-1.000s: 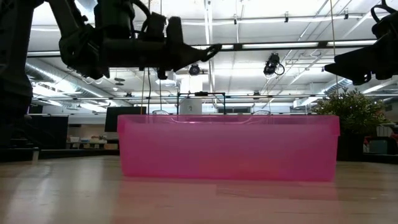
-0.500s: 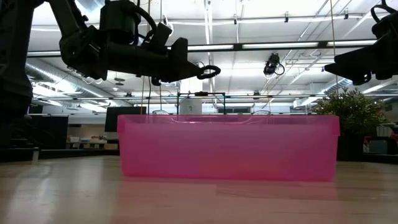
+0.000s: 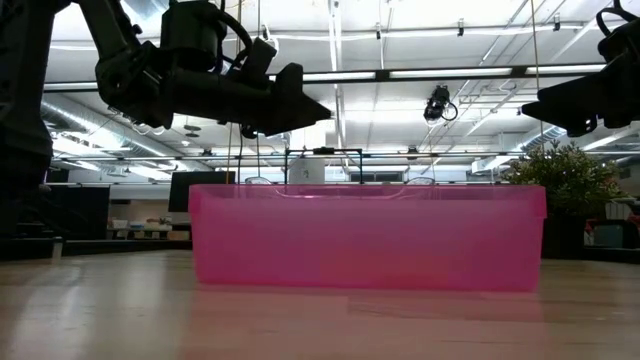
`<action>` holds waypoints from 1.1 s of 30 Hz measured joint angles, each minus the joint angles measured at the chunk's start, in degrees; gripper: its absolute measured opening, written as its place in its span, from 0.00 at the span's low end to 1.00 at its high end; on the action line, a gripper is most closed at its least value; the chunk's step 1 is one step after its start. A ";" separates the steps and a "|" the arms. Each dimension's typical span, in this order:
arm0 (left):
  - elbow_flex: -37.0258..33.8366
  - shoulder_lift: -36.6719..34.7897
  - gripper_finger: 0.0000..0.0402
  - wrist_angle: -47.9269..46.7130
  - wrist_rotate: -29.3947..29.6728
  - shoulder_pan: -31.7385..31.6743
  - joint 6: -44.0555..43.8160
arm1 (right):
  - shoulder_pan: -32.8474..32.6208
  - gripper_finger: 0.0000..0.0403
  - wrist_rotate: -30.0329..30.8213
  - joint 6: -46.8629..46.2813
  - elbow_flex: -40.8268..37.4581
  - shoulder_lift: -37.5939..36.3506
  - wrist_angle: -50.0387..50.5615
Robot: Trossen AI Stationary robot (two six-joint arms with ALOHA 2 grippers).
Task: Sort spring keychains
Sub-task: Return to Home Position
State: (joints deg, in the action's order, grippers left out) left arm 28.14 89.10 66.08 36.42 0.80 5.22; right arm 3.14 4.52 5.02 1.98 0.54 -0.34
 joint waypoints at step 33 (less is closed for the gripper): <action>-2.29 -7.72 0.55 -9.79 -14.10 -0.32 -0.57 | 0.01 0.61 0.01 0.01 0.00 0.00 0.01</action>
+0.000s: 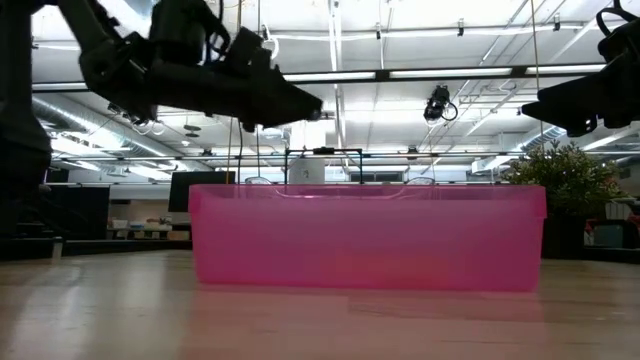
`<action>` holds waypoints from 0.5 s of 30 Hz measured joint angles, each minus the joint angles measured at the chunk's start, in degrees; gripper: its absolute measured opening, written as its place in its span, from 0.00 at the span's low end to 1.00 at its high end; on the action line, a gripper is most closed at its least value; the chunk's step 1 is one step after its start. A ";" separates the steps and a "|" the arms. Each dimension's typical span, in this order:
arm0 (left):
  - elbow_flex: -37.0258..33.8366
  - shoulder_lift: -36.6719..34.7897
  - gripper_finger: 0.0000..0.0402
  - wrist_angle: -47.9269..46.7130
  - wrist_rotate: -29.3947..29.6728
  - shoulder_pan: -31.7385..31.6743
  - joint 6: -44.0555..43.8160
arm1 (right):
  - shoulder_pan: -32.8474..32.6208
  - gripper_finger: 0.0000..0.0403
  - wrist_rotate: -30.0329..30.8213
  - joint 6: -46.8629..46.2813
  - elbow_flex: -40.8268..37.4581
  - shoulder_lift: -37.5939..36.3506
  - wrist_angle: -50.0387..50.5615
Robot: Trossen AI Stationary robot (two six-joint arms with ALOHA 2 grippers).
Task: Sort spring keychains
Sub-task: Return to Home Position
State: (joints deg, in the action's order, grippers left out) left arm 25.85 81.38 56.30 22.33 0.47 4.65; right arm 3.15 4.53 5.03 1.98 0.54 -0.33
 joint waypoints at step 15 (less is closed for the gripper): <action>-20.83 -33.48 0.55 1.89 -21.10 -7.85 -2.91 | -0.01 0.61 -0.01 0.01 0.00 -0.01 0.03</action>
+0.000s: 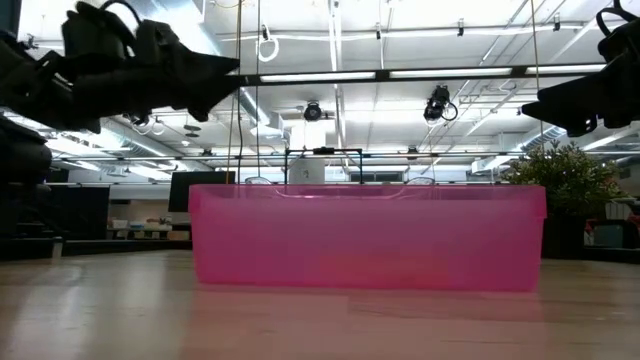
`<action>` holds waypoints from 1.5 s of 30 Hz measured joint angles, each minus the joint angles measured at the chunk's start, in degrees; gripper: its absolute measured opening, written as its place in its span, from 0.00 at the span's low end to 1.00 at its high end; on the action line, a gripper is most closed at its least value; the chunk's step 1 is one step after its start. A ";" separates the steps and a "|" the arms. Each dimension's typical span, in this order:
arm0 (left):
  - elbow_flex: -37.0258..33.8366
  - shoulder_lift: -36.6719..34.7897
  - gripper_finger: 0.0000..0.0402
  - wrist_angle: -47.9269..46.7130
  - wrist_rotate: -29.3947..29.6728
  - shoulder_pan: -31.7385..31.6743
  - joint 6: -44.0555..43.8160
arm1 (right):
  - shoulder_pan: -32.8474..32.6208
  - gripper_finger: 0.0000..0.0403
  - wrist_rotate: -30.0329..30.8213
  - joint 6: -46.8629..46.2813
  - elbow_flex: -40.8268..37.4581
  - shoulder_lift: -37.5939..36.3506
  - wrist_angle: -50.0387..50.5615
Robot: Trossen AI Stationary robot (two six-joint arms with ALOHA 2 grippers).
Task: Sort spring keychains
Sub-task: Return to Home Position
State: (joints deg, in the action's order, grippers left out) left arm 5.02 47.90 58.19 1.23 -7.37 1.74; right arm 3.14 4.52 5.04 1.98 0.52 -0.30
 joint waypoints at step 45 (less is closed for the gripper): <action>-4.49 -47.58 0.55 -43.48 4.04 -6.28 1.49 | 0.02 0.61 0.01 -0.02 0.00 -0.01 0.01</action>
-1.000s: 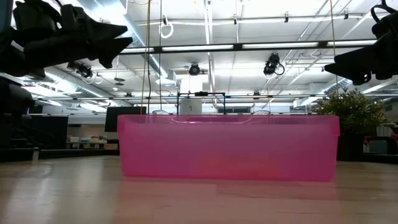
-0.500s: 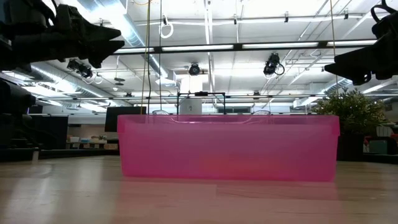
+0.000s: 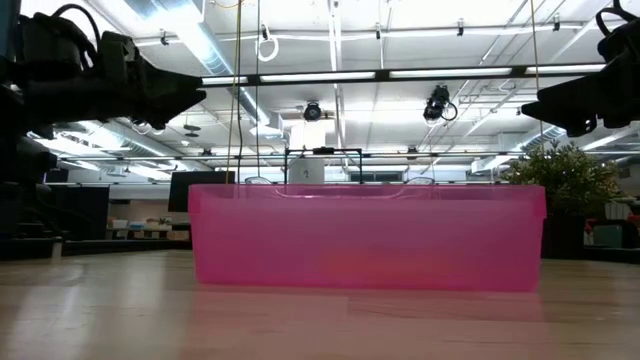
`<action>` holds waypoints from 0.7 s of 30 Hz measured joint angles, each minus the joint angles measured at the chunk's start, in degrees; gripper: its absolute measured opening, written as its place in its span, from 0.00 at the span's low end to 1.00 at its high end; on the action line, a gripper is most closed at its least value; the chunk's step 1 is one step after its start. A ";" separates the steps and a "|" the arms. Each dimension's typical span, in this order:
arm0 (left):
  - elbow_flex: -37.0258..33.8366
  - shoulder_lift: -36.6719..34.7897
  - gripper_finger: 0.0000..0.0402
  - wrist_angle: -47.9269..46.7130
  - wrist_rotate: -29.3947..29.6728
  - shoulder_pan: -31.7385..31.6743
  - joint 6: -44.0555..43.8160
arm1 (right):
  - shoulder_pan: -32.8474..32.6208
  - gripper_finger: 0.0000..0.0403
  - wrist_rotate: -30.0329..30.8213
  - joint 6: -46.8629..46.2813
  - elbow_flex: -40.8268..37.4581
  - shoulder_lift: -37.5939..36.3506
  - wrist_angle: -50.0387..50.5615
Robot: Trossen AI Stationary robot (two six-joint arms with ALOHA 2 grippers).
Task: Sort spring keychains
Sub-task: Return to Home Position
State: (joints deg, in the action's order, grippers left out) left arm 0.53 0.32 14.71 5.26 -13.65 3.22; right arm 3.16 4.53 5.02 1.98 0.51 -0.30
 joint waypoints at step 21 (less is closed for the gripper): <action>-0.02 0.39 0.55 -11.88 1.01 -0.04 4.46 | -0.01 0.61 0.01 0.02 0.00 0.01 -0.04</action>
State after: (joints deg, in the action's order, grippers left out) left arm 0.51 0.71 2.83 6.27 -13.69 7.68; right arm 3.15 4.54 5.04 1.98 0.52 -0.34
